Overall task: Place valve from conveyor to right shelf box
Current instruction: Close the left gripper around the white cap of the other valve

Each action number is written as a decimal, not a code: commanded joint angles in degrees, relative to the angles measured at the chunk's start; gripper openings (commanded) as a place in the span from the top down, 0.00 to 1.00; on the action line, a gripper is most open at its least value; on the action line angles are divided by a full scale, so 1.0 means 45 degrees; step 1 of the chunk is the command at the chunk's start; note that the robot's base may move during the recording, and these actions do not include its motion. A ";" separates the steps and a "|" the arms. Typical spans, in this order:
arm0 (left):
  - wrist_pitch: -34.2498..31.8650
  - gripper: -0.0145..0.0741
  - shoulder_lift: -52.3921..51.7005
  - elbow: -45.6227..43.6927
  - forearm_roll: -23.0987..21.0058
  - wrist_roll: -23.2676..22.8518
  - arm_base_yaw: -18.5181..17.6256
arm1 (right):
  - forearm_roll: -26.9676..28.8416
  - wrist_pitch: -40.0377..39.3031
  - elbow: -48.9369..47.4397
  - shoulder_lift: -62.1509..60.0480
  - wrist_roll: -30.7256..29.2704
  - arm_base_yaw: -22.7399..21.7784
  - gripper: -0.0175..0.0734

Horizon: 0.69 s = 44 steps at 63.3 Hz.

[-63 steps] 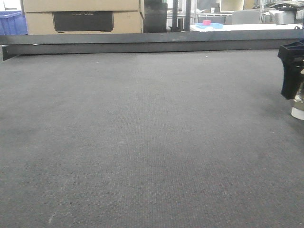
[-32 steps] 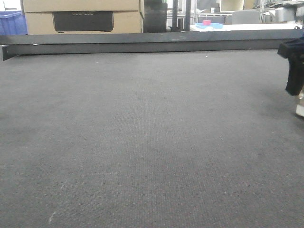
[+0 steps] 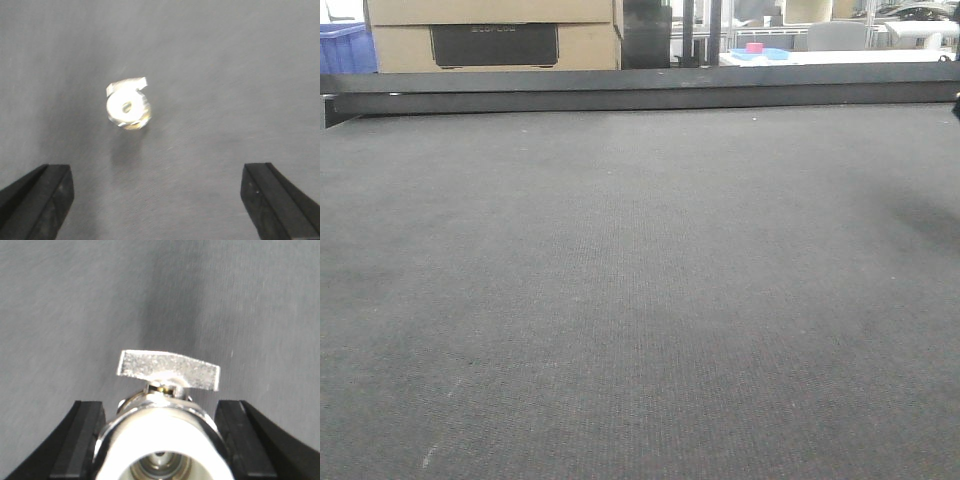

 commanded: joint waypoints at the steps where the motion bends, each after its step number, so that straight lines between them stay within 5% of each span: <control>1: 0.0341 0.18 0.1100 -0.0641 0.0064 0.0136 0.0362 | 0.0036 -0.0565 0.0298 -0.0726 -0.0079 -0.0039 0.98; 24: -0.1028 0.18 0.4205 -0.0830 -0.0114 0.1289 0.0706 | 0.0365 -0.0627 0.0495 -0.1300 -0.0079 -0.0039 0.98; 44: -0.1494 0.18 0.5728 -0.0830 -0.0622 0.1302 0.1072 | 0.0440 -0.0574 0.0495 -0.1300 -0.0079 -0.0039 0.98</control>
